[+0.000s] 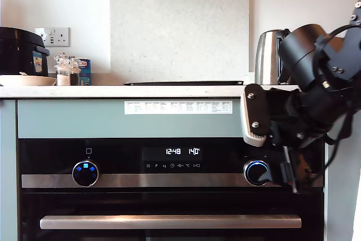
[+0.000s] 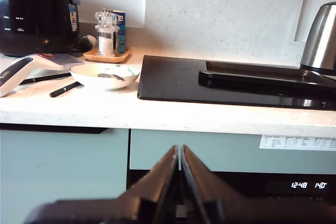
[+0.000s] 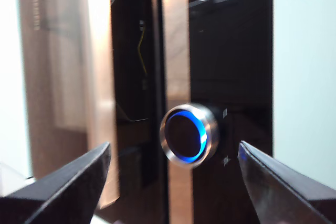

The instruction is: Switch the oven temperature to 160 degrees by turning the right rotary switch until the correct number is selected

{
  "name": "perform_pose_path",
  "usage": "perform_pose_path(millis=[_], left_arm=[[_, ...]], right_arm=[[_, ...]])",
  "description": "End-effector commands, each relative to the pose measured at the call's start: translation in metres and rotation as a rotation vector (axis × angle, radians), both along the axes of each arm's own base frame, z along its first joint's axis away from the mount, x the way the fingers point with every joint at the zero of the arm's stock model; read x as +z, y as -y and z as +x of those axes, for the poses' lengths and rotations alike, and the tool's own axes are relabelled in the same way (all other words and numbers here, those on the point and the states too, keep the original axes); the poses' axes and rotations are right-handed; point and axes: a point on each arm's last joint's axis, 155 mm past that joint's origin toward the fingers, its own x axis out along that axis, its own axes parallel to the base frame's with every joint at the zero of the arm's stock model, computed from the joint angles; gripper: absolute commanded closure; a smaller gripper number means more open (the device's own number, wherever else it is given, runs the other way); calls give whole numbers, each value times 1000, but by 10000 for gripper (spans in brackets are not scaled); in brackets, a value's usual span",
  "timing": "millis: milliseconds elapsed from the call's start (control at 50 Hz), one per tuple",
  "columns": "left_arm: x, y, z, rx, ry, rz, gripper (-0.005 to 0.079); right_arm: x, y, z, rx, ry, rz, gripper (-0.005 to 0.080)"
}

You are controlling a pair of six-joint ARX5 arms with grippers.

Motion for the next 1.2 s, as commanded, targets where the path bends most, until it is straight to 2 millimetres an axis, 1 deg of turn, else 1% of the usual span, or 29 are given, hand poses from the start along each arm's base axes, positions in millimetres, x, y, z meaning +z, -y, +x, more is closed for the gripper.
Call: perform_pose_path(millis=[0, 140, 380, 500, 700, 960, 1180], left_arm=[[2, 0, 0, -2, 7, -3, 764], [2, -3, 0, 17, 6, -4, 764], [2, -3, 0, 17, 6, -4, 764], [2, -3, 0, 17, 6, -4, 764], [2, -3, 0, 17, 6, -4, 764], [2, -3, 0, 17, 6, -4, 764], [2, -3, 0, 18, 5, -4, 764]], right_arm=[[-6, -3, 4, 6, -5, -7, 47], [-16, -5, 8, 8, -26, -18, 47], [-29, -4, 11, 18, -46, -49, 47], [-29, -3, 13, 16, -47, -48, 47], [-28, 2, 21, -2, -45, -48, 47], [-25, 3, 28, -7, -42, -45, 47], [-41, 4, 27, 1, -69, -74, 47]])
